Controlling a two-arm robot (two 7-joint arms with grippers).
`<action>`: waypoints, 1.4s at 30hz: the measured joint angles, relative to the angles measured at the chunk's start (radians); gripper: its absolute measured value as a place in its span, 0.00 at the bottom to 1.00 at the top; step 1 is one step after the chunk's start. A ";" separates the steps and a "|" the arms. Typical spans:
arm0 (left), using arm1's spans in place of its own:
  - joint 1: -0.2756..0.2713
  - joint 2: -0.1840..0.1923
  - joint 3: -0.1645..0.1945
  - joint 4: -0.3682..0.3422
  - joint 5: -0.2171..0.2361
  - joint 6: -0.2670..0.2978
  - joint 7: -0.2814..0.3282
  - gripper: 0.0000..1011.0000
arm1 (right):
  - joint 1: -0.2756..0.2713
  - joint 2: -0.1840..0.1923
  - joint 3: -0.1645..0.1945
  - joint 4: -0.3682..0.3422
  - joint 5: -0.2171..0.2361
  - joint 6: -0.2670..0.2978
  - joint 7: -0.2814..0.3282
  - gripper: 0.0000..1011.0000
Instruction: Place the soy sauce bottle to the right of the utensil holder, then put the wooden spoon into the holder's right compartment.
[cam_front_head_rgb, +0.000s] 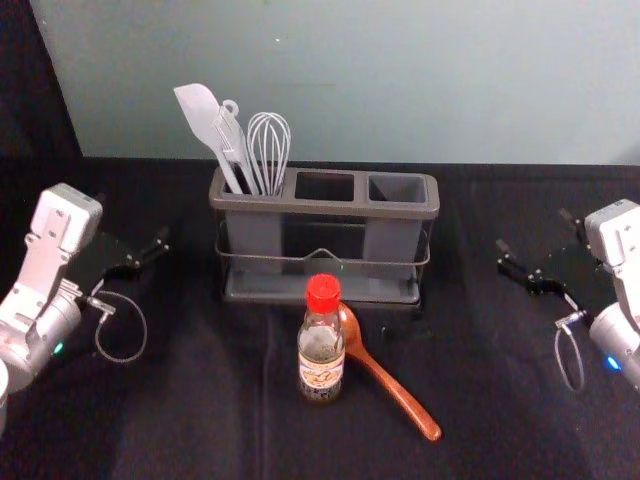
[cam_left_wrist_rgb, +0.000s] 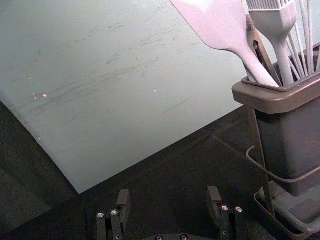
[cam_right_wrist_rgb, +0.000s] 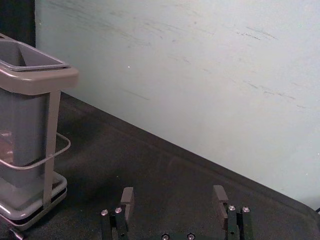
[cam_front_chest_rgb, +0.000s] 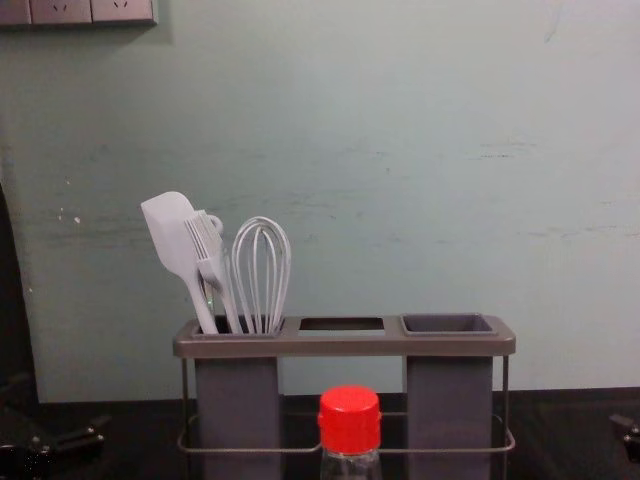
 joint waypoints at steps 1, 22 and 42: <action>0.000 0.000 0.000 0.000 0.000 0.000 0.000 0.99 | 0.000 0.000 0.000 0.000 0.000 0.000 0.000 0.99; 0.000 0.000 0.000 0.000 0.000 0.000 0.000 0.99 | 0.000 0.000 0.000 0.000 0.000 0.000 0.000 0.99; 0.000 0.000 0.000 0.000 0.000 0.000 0.000 0.99 | 0.000 0.000 0.000 0.000 0.000 0.000 0.000 0.99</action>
